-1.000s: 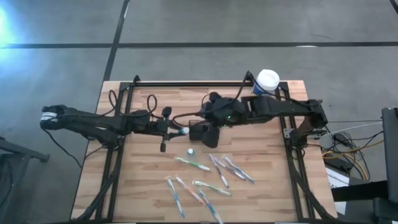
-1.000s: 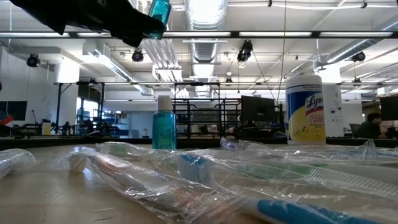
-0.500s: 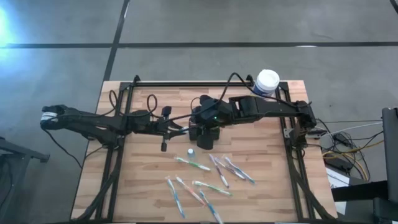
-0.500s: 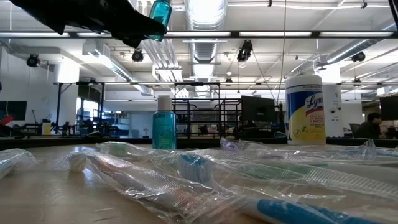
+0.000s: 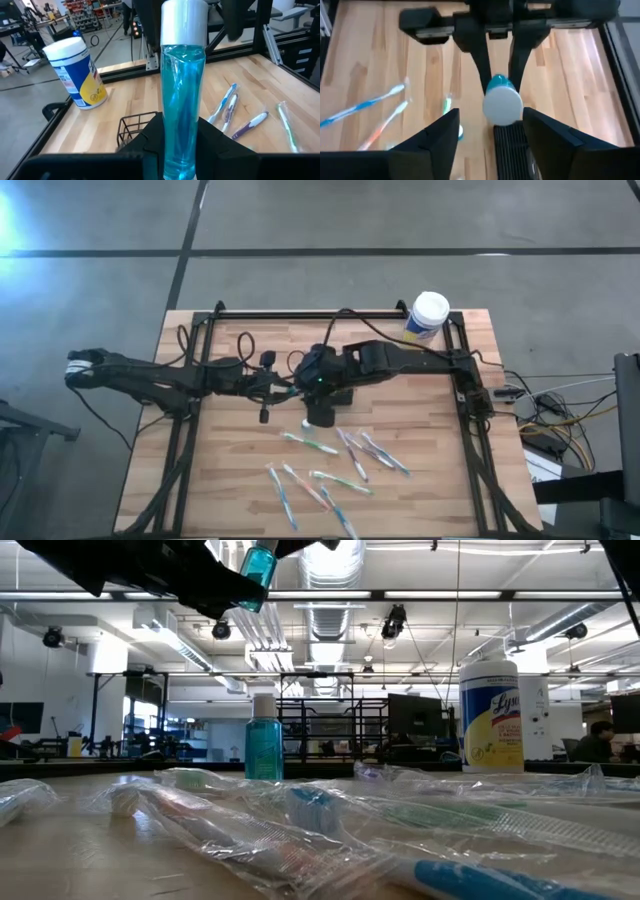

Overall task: Pick & Place toothbrushing station
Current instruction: Put the right blue mouthwash bottle into the black organizer

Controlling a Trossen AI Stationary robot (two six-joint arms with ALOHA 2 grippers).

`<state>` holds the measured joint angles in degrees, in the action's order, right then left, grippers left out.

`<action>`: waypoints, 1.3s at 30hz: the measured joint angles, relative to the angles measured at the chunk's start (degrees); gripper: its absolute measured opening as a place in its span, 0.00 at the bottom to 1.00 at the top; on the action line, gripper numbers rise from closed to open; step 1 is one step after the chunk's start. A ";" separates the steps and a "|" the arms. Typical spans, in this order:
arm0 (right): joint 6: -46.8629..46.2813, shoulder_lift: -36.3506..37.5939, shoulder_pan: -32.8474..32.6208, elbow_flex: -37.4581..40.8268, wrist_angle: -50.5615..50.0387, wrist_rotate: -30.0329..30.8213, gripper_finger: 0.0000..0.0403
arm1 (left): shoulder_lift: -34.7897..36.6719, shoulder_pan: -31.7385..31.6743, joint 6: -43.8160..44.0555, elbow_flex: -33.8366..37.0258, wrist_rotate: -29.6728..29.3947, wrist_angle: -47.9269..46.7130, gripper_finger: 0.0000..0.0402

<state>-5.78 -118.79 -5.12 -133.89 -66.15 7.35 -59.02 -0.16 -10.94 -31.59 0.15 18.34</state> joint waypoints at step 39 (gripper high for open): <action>2.67 0.44 1.39 3.55 5.07 0.13 0.25 | -0.37 -0.17 0.52 0.02 -0.24 -0.65 0.16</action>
<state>-3.11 -118.34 -3.73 -130.34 -61.08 7.49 -59.40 -0.34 -10.41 -31.57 -0.09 17.69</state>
